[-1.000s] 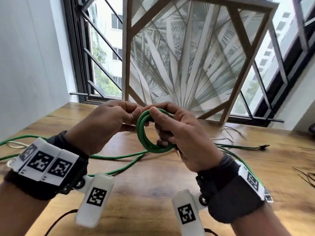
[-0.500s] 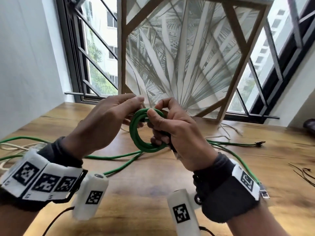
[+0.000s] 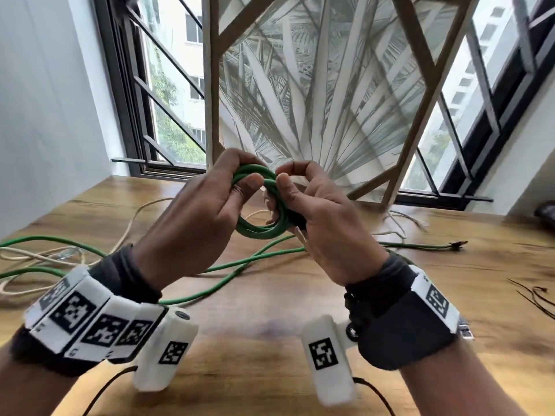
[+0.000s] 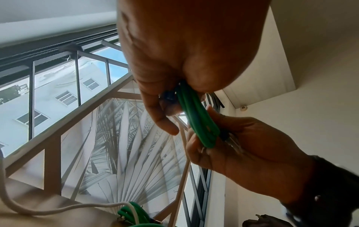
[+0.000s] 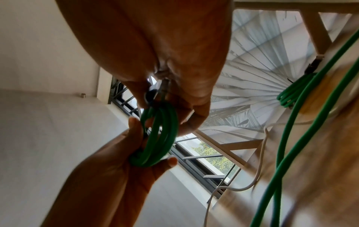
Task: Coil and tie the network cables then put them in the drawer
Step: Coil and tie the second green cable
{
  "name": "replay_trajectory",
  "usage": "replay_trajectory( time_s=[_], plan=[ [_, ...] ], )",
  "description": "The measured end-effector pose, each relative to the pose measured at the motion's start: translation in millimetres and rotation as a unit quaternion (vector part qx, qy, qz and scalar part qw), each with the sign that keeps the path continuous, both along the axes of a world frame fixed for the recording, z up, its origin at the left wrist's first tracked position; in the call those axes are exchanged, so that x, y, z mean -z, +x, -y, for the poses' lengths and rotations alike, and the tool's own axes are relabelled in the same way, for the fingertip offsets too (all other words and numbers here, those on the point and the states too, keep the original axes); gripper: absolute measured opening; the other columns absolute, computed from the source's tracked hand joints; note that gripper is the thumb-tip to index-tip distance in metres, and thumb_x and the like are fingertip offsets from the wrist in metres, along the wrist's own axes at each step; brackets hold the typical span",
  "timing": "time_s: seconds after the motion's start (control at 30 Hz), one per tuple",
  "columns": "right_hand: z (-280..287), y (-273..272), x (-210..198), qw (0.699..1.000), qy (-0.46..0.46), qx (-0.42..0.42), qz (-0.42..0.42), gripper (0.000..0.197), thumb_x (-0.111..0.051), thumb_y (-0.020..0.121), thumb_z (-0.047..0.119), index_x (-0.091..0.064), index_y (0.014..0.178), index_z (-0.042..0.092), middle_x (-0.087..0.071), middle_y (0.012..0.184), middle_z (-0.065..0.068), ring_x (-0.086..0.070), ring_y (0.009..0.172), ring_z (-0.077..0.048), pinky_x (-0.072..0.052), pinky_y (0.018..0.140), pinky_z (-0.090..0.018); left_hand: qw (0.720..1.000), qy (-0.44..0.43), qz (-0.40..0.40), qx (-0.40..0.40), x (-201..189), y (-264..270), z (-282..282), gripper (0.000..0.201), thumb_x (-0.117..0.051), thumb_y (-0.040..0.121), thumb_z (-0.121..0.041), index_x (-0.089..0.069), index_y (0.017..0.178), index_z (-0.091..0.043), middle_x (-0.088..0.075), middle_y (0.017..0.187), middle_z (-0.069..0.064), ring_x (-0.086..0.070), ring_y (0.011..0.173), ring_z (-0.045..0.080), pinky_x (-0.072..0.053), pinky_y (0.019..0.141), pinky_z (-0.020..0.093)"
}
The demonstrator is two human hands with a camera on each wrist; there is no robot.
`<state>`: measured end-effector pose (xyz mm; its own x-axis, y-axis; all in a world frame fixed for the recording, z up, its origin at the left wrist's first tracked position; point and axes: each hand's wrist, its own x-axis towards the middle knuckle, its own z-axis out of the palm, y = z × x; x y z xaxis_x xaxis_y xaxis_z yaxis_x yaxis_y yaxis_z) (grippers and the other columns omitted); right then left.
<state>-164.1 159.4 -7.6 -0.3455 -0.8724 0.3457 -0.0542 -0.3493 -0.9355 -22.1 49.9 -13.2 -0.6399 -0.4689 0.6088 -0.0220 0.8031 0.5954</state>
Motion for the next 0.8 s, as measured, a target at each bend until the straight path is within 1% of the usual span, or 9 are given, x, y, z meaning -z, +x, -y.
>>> replay_trajectory(
  time_s=[0.07, 0.13, 0.27, 0.33, 0.4, 0.5, 0.6, 0.7, 0.8],
  plan=[
    [3, 4, 3, 0.999, -0.013, -0.004, 0.047, 0.012, -0.049, 0.106, 0.017, -0.047, 0.115, 0.009, -0.054, 0.079, -0.006, -0.050, 0.072, -0.014, -0.045, 0.067, -0.028, 1.000, 0.005, 0.003, 0.016, -1, 0, 0, 0.020, -0.046, 0.107, -0.044, -0.056, 0.119, -0.032, -0.066, 0.084, -0.003, -0.060, 0.075, 0.019, -0.053, 0.072, 0.043],
    [4, 6, 3, 0.994, -0.024, -0.024, 0.106, 0.014, -0.047, 0.107, 0.019, -0.043, 0.117, 0.011, -0.049, 0.079, -0.003, -0.045, 0.070, -0.012, -0.044, 0.064, -0.026, 0.999, 0.002, 0.011, 0.035, -2, 1, -1, 0.024, -0.045, 0.103, -0.048, -0.054, 0.120, -0.032, -0.066, 0.087, 0.003, -0.061, 0.079, 0.025, -0.053, 0.075, 0.050],
    [-2, 5, -2, 0.978, -0.030, -0.087, 0.190, 0.014, -0.042, 0.110, 0.017, -0.038, 0.121, 0.011, -0.041, 0.077, -0.004, -0.040, 0.065, -0.011, -0.040, 0.060, -0.023, 0.998, 0.016, 0.002, 0.068, -4, 2, -2, 0.022, -0.047, 0.105, -0.050, -0.053, 0.118, -0.034, -0.064, 0.088, -0.001, -0.060, 0.079, 0.022, -0.052, 0.076, 0.047],
    [-4, 4, -4, 0.976, -0.019, -0.103, 0.191, 0.013, -0.041, 0.110, 0.018, -0.038, 0.121, 0.012, -0.041, 0.076, -0.004, -0.040, 0.064, -0.012, -0.039, 0.061, -0.024, 0.997, 0.026, 0.001, 0.073, -2, 1, -1, 0.021, -0.048, 0.105, -0.050, -0.053, 0.118, -0.035, -0.064, 0.089, -0.004, -0.060, 0.078, 0.020, -0.053, 0.076, 0.045],
    [-6, 3, -5, 0.982, -0.002, -0.097, 0.161, 0.014, -0.043, 0.110, 0.021, -0.040, 0.120, 0.012, -0.045, 0.075, -0.004, -0.043, 0.065, -0.013, -0.040, 0.063, -0.025, 0.996, 0.042, -0.002, 0.078, 0, -1, 1, 0.020, -0.048, 0.103, -0.047, -0.053, 0.118, -0.035, -0.065, 0.089, -0.005, -0.060, 0.078, 0.020, -0.055, 0.078, 0.049],
    [-8, 1, -7, 0.998, 0.036, -0.012, 0.058, 0.027, -0.045, 0.109, 0.036, -0.047, 0.116, 0.010, -0.056, 0.075, -0.005, -0.050, 0.068, -0.017, -0.042, 0.065, -0.030, 0.995, 0.056, 0.000, 0.085, 4, -4, 1, 0.021, -0.047, 0.102, -0.046, -0.053, 0.118, -0.034, -0.066, 0.090, -0.004, -0.061, 0.077, 0.022, -0.056, 0.079, 0.052],
    [-10, -2, -14, 0.993, 0.068, 0.087, -0.028, 0.045, -0.043, 0.106, 0.050, -0.054, 0.115, 0.008, -0.064, 0.082, -0.005, -0.056, 0.073, -0.019, -0.047, 0.064, -0.032, 0.994, 0.055, -0.006, 0.096, 5, -4, 1, 0.019, -0.048, 0.102, -0.044, -0.053, 0.117, -0.033, -0.063, 0.088, -0.001, -0.060, 0.073, 0.019, -0.059, 0.069, 0.046],
    [-21, -14, -26, 0.986, 0.055, 0.152, -0.034, 0.022, -0.060, 0.103, 0.033, -0.059, 0.107, 0.011, -0.063, 0.088, -0.005, -0.058, 0.073, -0.017, -0.052, 0.062, -0.030, 0.989, 0.082, -0.030, 0.117, 3, -4, 0, 0.016, -0.051, 0.105, -0.039, -0.055, 0.117, -0.030, -0.058, 0.088, 0.005, -0.058, 0.071, 0.014, -0.061, 0.057, 0.040],
    [-49, -32, -40, 0.969, 0.075, 0.209, -0.112, 0.010, -0.066, 0.099, 0.022, -0.065, 0.102, 0.012, -0.067, 0.085, -0.006, -0.059, 0.070, -0.017, -0.051, 0.060, -0.026, 0.982, 0.116, -0.032, 0.144, 1, -4, 0, 0.017, -0.053, 0.101, -0.039, -0.059, 0.114, -0.030, -0.057, 0.091, 0.017, -0.057, 0.072, 0.013, -0.056, 0.055, 0.035]
  ],
)
